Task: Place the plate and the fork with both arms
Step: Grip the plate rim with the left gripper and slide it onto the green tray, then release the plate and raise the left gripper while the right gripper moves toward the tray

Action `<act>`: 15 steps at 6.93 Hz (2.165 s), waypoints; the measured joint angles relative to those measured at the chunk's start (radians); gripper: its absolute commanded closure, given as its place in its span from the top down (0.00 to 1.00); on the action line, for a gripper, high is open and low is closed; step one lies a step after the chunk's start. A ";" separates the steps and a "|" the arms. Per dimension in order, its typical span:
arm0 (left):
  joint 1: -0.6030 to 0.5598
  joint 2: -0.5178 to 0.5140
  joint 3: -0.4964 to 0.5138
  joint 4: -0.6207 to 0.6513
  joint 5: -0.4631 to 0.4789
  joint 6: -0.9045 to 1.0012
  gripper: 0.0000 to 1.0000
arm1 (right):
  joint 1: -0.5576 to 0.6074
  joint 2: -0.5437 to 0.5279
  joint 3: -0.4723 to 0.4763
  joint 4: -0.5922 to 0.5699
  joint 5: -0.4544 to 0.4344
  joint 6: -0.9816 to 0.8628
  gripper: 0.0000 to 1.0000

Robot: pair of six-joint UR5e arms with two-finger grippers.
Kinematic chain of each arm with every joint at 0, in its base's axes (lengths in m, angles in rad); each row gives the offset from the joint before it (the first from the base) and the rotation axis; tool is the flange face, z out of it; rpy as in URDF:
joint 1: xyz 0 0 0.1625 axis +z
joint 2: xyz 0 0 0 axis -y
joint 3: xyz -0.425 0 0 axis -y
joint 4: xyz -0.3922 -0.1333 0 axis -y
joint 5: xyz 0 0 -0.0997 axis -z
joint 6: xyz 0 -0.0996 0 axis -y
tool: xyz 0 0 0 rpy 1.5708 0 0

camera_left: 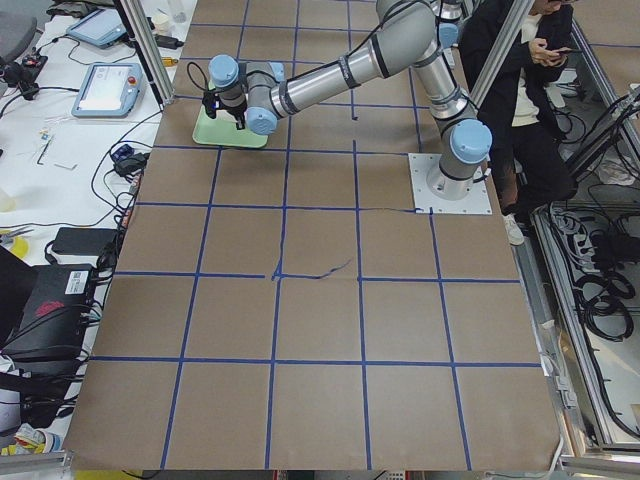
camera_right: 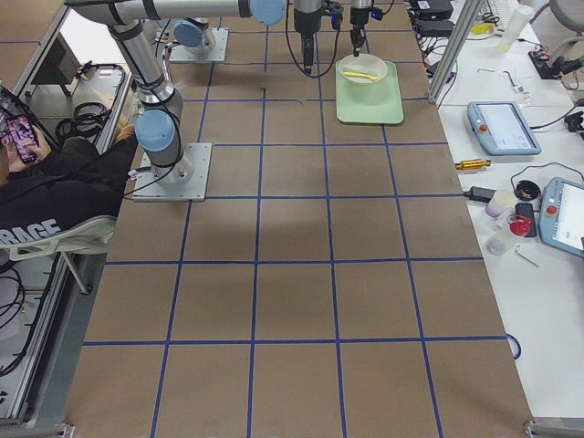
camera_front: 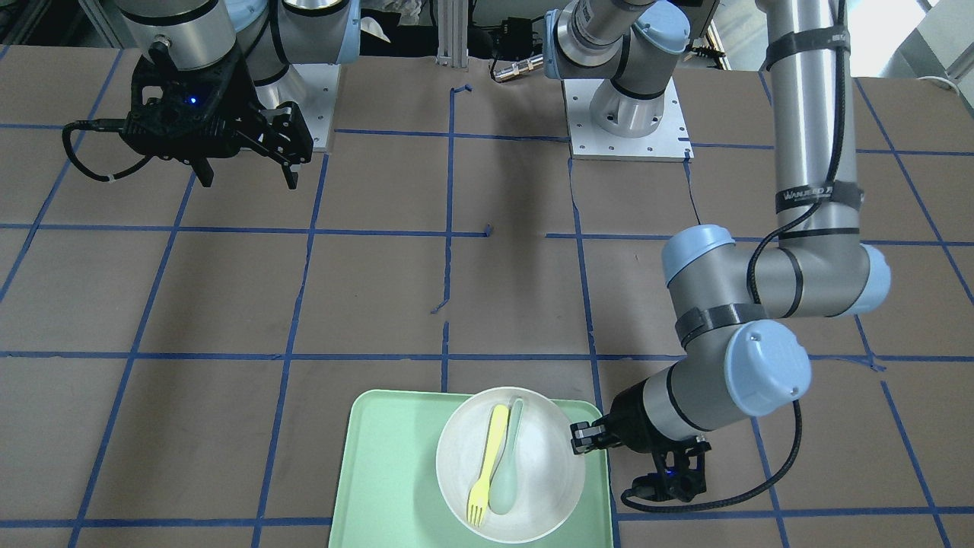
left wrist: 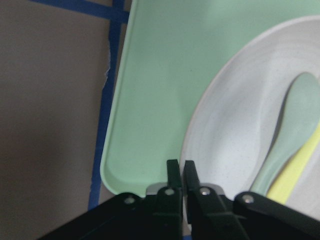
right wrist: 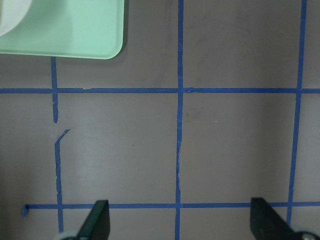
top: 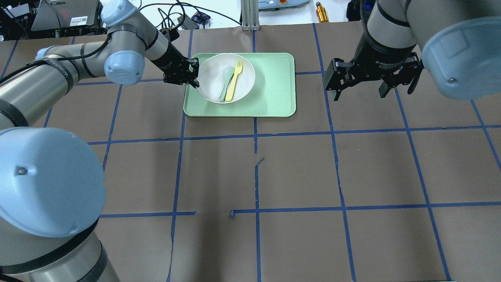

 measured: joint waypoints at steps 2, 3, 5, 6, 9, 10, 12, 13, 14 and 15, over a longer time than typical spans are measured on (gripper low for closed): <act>-0.029 -0.055 0.010 0.078 0.042 -0.026 0.99 | 0.001 0.001 0.000 0.000 -0.001 0.000 1.00; -0.032 -0.053 0.010 0.087 0.046 -0.008 1.00 | 0.001 0.001 0.000 0.000 -0.001 0.000 1.00; -0.029 0.032 -0.003 -0.004 0.092 0.026 1.00 | 0.000 0.001 0.000 0.000 -0.002 0.000 1.00; -0.030 0.114 -0.020 -0.091 0.150 0.029 1.00 | 0.000 0.001 0.000 0.000 -0.002 -0.001 1.00; -0.051 0.445 -0.088 -0.398 0.263 0.029 1.00 | 0.000 0.001 0.000 0.000 -0.004 -0.003 1.00; -0.078 0.534 -0.112 -0.452 0.293 0.025 1.00 | 0.001 0.001 0.000 0.000 -0.004 -0.002 1.00; -0.142 0.667 -0.219 -0.474 0.340 -0.006 1.00 | 0.001 0.002 0.000 0.000 -0.003 -0.001 1.00; -0.155 0.705 -0.259 -0.471 0.344 -0.019 1.00 | 0.002 0.010 -0.005 -0.003 -0.002 0.001 1.00; -0.160 0.721 -0.276 -0.471 0.345 -0.024 1.00 | 0.020 0.050 -0.028 -0.020 -0.004 0.017 1.00; -0.162 0.725 -0.282 -0.471 0.346 -0.026 1.00 | 0.070 0.146 -0.088 -0.053 -0.016 0.077 1.00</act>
